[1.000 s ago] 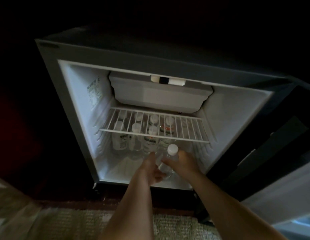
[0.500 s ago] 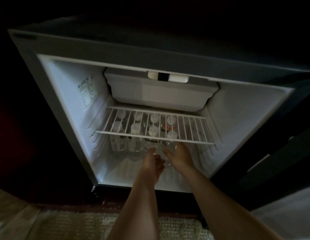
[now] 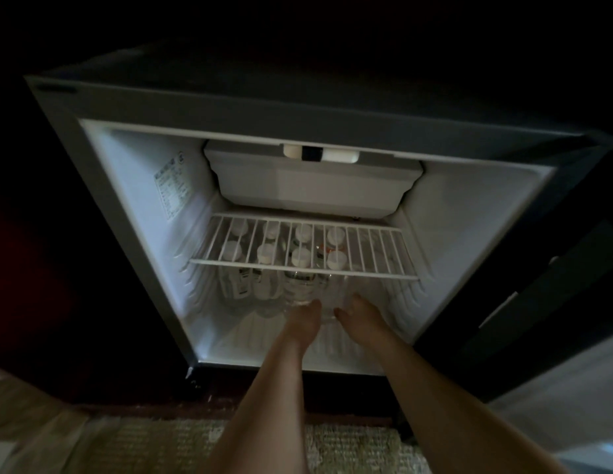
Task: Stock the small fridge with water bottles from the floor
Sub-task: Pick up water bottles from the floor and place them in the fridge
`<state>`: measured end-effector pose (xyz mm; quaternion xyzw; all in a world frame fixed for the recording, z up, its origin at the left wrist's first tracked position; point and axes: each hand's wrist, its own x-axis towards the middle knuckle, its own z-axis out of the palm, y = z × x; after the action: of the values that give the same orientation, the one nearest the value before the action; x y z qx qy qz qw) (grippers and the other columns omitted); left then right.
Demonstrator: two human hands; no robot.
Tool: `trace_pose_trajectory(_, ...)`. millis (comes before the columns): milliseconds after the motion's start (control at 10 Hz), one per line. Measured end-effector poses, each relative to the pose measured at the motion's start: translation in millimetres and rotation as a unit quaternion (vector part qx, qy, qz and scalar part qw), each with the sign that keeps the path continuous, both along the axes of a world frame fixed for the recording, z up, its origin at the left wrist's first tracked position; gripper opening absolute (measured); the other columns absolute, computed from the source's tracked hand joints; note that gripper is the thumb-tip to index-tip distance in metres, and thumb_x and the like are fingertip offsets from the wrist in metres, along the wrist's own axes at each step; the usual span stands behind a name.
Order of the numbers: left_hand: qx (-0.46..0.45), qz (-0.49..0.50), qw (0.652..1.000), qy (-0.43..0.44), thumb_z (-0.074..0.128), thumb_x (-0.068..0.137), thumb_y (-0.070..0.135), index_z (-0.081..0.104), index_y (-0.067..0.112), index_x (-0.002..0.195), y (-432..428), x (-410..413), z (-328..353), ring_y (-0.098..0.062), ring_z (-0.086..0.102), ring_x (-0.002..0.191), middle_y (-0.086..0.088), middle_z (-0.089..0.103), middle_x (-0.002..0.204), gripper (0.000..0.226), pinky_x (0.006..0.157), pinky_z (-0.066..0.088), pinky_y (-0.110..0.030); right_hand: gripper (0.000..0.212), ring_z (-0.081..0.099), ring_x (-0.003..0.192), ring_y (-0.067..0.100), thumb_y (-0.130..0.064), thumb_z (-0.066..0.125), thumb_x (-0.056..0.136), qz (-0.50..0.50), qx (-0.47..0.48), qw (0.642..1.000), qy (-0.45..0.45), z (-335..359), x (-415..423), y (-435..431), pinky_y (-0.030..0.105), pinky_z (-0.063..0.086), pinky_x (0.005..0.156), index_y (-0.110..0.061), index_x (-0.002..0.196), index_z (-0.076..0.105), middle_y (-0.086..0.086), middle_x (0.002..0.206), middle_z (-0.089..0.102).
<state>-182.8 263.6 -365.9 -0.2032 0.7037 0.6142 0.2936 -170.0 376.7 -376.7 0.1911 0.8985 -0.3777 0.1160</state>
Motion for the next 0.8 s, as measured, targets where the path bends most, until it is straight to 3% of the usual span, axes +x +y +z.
trace_pose_trajectory(100, -0.075, -0.098, 0.991, 0.048, 0.035, 0.099, 0.033, 0.052, 0.009, 0.123, -15, 2, 3, -0.023, 0.052, 0.107, -0.014, 0.052, 0.114, 0.037, 0.087, 0.041, -0.032, 0.037, 0.06, 0.11, 0.031, -0.024, 0.05, 0.094, 0.001, -0.007, 1.0, -0.03, 8, 10, 0, 0.03, 0.046, 0.083, -0.002, 0.124, 0.055, 0.017, 0.124, 0.06)
trace_pose_trajectory(200, -0.113, -0.133, 0.983, 0.05, 0.039, 0.098, 0.03, 0.05, 0.012, 0.091, -21, 7, 7, -0.015, 0.051, 0.071, -0.003, 0.051, 0.083, 0.022, 0.06, 0.04, -0.025, 0.033, 0.059, 0.11, 0.029, -0.025, 0.049, 0.095, 0.04, 0.002, 0.998, -0.038, 17, 22, -3, 0.025, 0.042, 0.081, -0.005, 0.119, 0.06, 0.015, 0.123, 0.061)
trace_pose_trajectory(300, -0.153, -0.154, 0.975, 0.056, 0.041, 0.097, 0.03, 0.053, 0.007, 0.098, -25, 17, 12, -0.013, 0.047, 0.062, -0.002, 0.049, 0.073, 0.025, 0.065, 0.046, -0.028, 0.025, 0.062, 0.101, 0.026, -0.023, 0.047, 0.095, 0.058, 0.01, 0.998, -0.038, 29, 38, -8, 0.025, 0.042, 0.078, -0.008, 0.101, 0.065, 0.013, 0.107, 0.064)
trace_pose_trajectory(400, -0.162, -0.204, 0.962, 0.078, 0.04, 0.098, 0.031, 0.053, 0.006, 0.106, -26, 29, 30, -0.02, 0.053, 0.076, -0.007, 0.054, 0.085, 0.029, 0.091, 0.049, -0.039, 0.022, 0.067, 0.089, 0.03, -0.018, 0.041, 0.094, 0.024, 0.012, 0.999, 0.022, 46, 54, -14, 0.037, 0.054, 0.078, -0.011, 0.084, 0.06, 0.013, 0.092, 0.063)
trace_pose_trajectory(500, -0.171, -0.243, 0.948, 0.119, 0.039, 0.099, 0.03, 0.058, 0.003, 0.105, -25, 46, 57, -0.025, 0.054, 0.093, -0.018, 0.057, 0.104, 0.033, 0.098, 0.046, -0.04, 0.023, 0.068, 0.085, 0.034, -0.019, 0.04, 0.094, 0.005, -0.001, 0.999, 0.049, 71, 74, -19, 0.044, 0.058, 0.076, -0.009, 0.085, 0.06, 0.015, 0.09, 0.065)
trace_pose_trajectory(600, -0.205, -0.274, 0.928, 0.147, 0.04, 0.097, 0.034, 0.05, 0.004, 0.126, -25, 69, 89, -0.029, 0.055, 0.115, -0.018, 0.056, 0.128, 0.043, 0.104, 0.042, -0.041, 0.026, 0.068, 0.081, 0.033, -0.016, 0.042, 0.093, 0.011, 0.007, 0.998, 0.065, 103, 101, -11, 0.042, 0.056, 0.073, -0.014, 0.07, 0.054, 0.014, 0.083, 0.062)
trace_pose_trajectory(700, -0.239, -0.313, 0.902, 0.178, 0.038, 0.098, 0.036, 0.047, 0.005, 0.128, -24, 96, 124, -0.031, 0.052, 0.122, -0.018, 0.053, 0.133, 0.044, 0.102, 0.038, -0.038, 0.031, 0.065, 0.079, 0.031, -0.012, 0.046, 0.09, 0.025, 0.034, 0.993, 0.108, 143, 130, 7, 0.041, 0.054, 0.072, -0.024, 0.061, 0.048, 0.011, 0.08, 0.058)
trace_pose_trajectory(800, -0.246, -0.343, 0.884, 0.201, 0.035, 0.097, 0.041, 0.046, 0.005, 0.13, -17, 128, 164, -0.031, 0.053, 0.12, -0.017, 0.054, 0.132, 0.049, 0.098, 0.04, -0.035, 0.024, 0.067, 0.082, 0.036, -0.017, 0.048, 0.085, 0.011, 0.058, 0.99, 0.127, 179, 165, 26, 0.043, 0.057, 0.074, -0.023, 0.064, 0.056, 0.014, 0.081, 0.065)
